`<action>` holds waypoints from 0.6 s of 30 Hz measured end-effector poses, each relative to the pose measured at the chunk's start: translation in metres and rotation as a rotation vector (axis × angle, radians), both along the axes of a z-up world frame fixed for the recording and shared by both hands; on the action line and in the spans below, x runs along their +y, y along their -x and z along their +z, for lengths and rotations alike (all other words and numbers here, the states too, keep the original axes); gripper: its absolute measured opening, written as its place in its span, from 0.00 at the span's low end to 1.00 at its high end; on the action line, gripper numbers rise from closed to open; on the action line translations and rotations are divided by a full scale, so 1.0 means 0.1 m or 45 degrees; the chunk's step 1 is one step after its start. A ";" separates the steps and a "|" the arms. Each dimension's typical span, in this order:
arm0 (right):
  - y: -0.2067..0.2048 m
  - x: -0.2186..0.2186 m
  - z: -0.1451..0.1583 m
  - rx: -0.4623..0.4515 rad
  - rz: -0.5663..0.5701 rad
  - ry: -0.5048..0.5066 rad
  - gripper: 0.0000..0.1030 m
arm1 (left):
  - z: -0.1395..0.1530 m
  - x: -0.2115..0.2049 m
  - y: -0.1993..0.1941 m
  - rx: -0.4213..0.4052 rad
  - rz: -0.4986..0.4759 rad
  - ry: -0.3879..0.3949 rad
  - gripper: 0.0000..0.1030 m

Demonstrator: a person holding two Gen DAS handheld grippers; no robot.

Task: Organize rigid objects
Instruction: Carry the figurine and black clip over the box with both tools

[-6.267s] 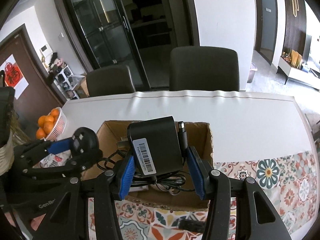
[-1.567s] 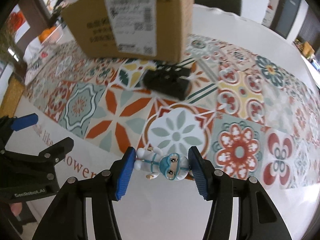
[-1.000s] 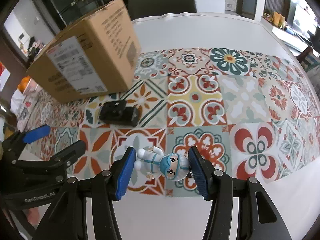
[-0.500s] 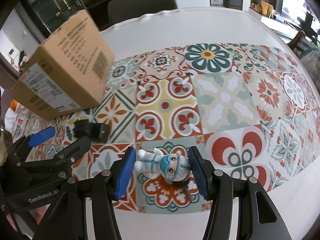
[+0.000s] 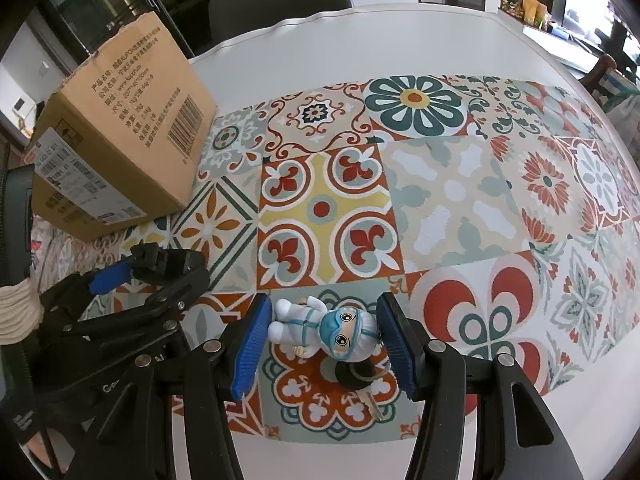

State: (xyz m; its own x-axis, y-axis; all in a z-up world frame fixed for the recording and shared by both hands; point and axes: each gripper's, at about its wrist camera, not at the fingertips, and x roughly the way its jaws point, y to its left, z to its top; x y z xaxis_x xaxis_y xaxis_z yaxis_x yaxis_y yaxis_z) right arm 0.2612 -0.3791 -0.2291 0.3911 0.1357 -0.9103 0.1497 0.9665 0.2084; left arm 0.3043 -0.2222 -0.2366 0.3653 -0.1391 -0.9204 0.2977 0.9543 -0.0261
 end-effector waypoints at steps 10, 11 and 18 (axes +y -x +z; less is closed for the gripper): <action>0.06 0.10 0.10 -0.015 0.012 0.003 0.53 | 0.14 0.20 0.15 -0.002 -0.006 0.039 0.70; 0.07 0.11 0.11 -0.017 0.012 0.002 0.53 | 0.17 0.22 0.17 -0.008 -0.006 0.040 0.70; 0.19 0.25 0.34 -0.068 0.025 0.017 0.53 | 0.45 0.42 0.34 -0.076 0.021 0.043 0.70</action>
